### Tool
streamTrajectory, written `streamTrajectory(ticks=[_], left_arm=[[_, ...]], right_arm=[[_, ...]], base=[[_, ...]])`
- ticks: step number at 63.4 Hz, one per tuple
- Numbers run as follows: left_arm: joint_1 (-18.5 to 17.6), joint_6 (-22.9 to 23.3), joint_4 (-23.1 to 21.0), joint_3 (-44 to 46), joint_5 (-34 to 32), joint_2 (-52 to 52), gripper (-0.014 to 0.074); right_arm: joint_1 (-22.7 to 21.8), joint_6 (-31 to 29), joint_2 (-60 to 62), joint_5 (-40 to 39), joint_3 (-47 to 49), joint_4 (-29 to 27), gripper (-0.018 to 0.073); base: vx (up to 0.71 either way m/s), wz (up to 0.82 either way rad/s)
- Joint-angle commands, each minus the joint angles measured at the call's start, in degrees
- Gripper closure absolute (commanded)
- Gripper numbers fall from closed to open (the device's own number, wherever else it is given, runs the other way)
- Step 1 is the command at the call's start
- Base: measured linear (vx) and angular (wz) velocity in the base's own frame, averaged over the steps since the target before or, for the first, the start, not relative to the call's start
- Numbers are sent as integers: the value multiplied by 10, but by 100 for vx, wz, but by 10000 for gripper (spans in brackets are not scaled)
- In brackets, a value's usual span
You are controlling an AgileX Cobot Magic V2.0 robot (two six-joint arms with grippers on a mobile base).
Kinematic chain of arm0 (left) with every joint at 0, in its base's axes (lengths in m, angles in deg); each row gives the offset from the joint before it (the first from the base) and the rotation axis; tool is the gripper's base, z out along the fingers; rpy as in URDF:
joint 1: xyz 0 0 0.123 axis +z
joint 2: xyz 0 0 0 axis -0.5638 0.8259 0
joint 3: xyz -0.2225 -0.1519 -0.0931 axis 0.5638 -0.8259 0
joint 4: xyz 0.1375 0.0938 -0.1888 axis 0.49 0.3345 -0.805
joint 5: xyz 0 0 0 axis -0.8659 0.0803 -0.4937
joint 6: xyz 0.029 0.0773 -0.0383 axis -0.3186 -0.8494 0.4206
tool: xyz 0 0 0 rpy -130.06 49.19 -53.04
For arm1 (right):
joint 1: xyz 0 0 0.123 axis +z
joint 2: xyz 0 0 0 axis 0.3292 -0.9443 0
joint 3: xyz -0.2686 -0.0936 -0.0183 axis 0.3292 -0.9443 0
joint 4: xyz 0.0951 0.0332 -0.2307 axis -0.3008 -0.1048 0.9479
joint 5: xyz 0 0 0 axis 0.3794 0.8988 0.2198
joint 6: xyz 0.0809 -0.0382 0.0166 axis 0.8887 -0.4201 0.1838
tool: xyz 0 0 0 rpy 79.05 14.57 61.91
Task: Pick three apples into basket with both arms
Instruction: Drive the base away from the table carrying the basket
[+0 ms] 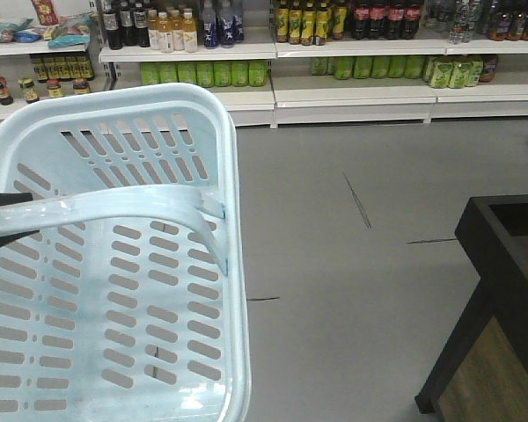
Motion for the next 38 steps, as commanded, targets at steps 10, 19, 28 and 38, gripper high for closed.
streamTrajectory(ticks=[10,19,28,38], left_arm=[[-1,7,-17,19,-57,-1,603],[-1,7,-17,19,-57,-1,603],[-1,7,-17,19,-57,-1,603],[-1,7,-17,19,-57,-1,603]], right_arm=[[0,-1,-1,-42,-7,5,568],[0,-1,-1,-42,-7,5,568],[0,-1,-1,-42,-7,5,568],[0,-1,-1,-42,-7,5,568]], base=[[3,-12],[2,-10],[3,-15],[4,-21]])
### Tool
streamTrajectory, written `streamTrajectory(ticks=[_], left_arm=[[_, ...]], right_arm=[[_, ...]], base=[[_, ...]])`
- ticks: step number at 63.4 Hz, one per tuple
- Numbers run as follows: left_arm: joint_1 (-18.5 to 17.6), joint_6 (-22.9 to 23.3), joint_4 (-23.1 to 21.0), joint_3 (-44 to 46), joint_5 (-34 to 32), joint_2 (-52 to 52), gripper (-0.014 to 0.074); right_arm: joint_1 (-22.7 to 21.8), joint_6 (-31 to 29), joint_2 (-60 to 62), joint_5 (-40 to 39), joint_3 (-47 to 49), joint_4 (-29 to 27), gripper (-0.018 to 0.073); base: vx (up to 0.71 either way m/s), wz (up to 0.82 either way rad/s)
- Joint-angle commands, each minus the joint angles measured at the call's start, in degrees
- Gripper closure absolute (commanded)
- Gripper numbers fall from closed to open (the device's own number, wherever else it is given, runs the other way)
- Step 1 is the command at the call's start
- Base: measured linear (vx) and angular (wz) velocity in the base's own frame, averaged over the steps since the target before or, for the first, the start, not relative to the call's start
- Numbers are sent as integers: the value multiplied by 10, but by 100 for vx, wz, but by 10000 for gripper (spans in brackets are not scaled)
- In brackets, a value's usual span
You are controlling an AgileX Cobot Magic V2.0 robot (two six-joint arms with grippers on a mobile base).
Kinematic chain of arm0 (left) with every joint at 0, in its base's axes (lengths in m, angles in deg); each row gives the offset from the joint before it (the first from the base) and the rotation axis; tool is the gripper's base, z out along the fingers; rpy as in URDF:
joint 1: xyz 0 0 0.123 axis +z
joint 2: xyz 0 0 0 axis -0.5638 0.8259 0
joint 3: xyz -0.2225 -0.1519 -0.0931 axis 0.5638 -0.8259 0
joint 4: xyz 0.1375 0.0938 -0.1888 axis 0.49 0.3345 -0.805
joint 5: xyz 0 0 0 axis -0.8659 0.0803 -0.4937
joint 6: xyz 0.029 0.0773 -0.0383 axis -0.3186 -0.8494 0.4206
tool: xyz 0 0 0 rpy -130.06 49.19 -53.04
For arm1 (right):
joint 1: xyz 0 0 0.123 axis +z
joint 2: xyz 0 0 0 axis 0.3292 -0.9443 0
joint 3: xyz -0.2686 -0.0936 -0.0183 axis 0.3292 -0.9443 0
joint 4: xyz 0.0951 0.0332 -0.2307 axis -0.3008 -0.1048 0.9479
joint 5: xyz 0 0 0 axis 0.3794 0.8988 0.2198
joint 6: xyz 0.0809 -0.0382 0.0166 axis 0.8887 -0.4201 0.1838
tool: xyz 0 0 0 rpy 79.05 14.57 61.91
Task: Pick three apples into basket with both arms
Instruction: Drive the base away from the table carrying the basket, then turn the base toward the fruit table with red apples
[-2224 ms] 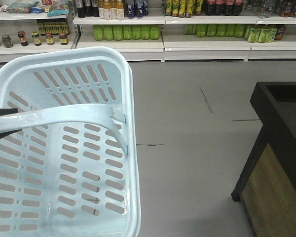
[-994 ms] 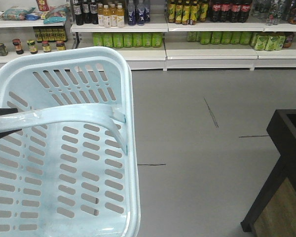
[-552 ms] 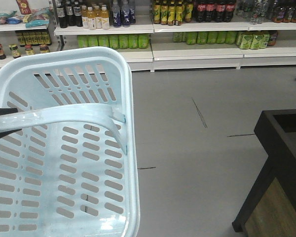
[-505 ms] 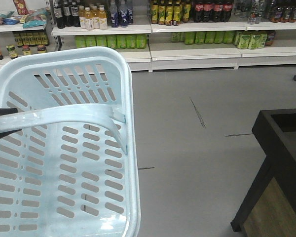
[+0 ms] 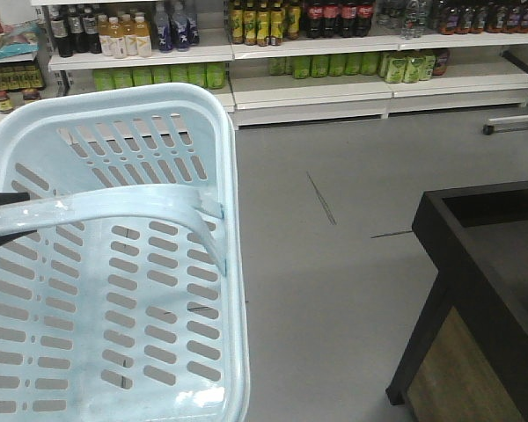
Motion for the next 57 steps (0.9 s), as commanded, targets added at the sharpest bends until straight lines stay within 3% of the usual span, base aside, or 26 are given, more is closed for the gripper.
streamTrajectory(ticks=[1,57], left_arm=[[-1,7,-17,19,-58,-1,603],[-1,7,-17,19,-58,-1,603]], right_arm=[[0,-1,-1,-42,-7,5,568],[0,-1,-1,-42,-7,5,568]], base=[[4,-25],[6,-35]])
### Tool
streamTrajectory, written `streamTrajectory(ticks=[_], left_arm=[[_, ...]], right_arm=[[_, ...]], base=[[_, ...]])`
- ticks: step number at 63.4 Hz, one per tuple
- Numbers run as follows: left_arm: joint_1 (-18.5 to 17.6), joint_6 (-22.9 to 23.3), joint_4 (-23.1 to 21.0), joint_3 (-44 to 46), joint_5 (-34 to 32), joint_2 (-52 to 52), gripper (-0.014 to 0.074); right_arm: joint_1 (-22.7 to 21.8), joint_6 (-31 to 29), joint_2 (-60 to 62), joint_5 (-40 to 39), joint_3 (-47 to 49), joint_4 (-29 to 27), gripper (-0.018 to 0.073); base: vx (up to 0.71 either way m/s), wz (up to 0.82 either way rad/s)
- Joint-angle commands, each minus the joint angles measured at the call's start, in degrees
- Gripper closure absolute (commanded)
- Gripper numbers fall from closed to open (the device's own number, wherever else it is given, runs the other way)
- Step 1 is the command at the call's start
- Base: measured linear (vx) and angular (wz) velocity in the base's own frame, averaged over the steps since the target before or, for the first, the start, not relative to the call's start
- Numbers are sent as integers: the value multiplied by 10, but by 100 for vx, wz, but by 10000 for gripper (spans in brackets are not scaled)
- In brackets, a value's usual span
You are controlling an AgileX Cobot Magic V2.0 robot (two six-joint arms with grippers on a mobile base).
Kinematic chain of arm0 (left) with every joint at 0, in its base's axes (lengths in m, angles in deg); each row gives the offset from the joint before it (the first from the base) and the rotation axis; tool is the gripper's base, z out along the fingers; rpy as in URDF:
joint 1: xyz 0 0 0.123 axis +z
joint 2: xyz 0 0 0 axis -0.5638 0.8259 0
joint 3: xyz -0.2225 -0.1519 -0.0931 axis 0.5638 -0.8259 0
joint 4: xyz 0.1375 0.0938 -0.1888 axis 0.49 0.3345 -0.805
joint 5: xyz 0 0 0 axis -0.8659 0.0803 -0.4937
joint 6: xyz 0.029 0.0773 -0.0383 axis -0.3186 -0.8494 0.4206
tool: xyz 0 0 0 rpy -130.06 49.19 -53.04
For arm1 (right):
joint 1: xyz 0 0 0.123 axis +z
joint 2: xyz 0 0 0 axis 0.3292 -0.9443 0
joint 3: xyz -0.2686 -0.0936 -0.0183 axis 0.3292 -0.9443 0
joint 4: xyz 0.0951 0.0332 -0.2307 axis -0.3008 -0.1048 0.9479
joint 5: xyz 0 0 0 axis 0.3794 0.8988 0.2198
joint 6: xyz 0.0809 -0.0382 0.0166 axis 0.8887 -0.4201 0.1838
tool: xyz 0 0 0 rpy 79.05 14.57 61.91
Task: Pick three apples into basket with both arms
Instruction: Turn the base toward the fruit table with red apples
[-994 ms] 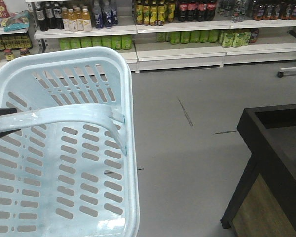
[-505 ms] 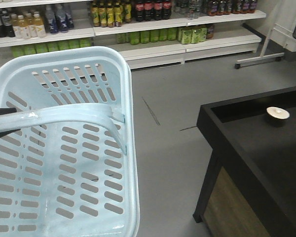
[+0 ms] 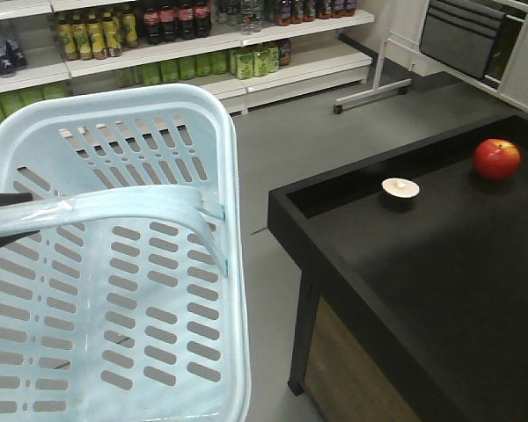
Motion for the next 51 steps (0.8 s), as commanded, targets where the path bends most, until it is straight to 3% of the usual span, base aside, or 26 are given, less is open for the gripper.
streamTrajectory(ticks=[1,51], left_arm=[[-1,7,-16,19,-58,-1,603],[-1,7,-16,19,-58,-1,603]], right_arm=[[0,-1,-1,-42,-7,5,568],[0,-1,-1,-42,-7,5,568]], base=[[5,-29],[3,-20]])
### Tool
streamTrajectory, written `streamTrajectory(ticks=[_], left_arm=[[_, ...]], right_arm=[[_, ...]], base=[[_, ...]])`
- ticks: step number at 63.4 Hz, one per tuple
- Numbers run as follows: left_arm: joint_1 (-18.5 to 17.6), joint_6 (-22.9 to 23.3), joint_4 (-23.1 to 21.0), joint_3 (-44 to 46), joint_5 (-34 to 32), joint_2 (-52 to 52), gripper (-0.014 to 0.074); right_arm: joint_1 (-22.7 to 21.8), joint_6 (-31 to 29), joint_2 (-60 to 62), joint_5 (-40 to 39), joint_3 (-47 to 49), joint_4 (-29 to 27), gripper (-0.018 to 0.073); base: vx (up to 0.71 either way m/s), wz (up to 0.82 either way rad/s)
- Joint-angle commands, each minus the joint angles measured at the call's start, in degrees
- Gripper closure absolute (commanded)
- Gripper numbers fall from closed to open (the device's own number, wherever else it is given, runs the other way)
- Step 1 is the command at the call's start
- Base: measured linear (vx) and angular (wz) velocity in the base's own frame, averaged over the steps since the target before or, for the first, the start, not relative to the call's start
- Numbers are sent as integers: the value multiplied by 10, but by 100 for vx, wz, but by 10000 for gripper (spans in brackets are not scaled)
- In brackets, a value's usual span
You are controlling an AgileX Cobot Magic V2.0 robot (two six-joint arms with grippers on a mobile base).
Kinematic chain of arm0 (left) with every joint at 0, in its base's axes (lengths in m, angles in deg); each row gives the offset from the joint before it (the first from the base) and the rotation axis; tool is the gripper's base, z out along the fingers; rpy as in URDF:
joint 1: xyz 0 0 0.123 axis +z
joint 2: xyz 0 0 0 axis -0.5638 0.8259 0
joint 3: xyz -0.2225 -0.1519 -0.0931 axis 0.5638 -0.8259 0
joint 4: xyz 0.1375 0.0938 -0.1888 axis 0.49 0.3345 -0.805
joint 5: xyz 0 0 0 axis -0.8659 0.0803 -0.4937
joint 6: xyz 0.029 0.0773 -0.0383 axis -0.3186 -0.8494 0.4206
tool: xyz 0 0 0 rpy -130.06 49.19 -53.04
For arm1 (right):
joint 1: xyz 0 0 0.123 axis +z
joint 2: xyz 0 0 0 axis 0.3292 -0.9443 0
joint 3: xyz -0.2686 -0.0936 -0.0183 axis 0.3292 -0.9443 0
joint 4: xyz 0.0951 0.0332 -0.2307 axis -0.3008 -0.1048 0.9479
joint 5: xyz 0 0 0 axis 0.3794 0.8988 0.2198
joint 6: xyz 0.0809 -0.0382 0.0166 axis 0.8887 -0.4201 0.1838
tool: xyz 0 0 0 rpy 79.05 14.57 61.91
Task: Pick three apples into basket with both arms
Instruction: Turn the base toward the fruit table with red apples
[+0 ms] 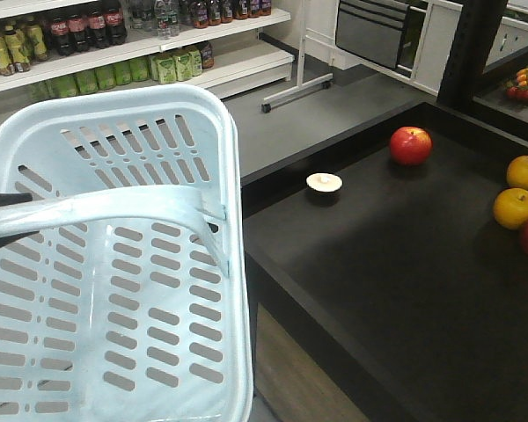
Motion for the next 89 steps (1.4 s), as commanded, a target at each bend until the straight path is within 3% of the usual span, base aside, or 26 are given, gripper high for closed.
streamTrajectory(ticks=[1,34,89], left_arm=[[-1,7,-15,19,-58,-2,603],[-1,7,-15,19,-58,-2,603],[-1,7,-15,19,-58,-2,603]], right_arm=[[0,-1,-1,-42,-7,5,568],[0,-1,-1,-42,-7,5,568],[0,-1,-1,-42,-7,5,568]], base=[[0,-3],[-1,-8],[-5,-40]])
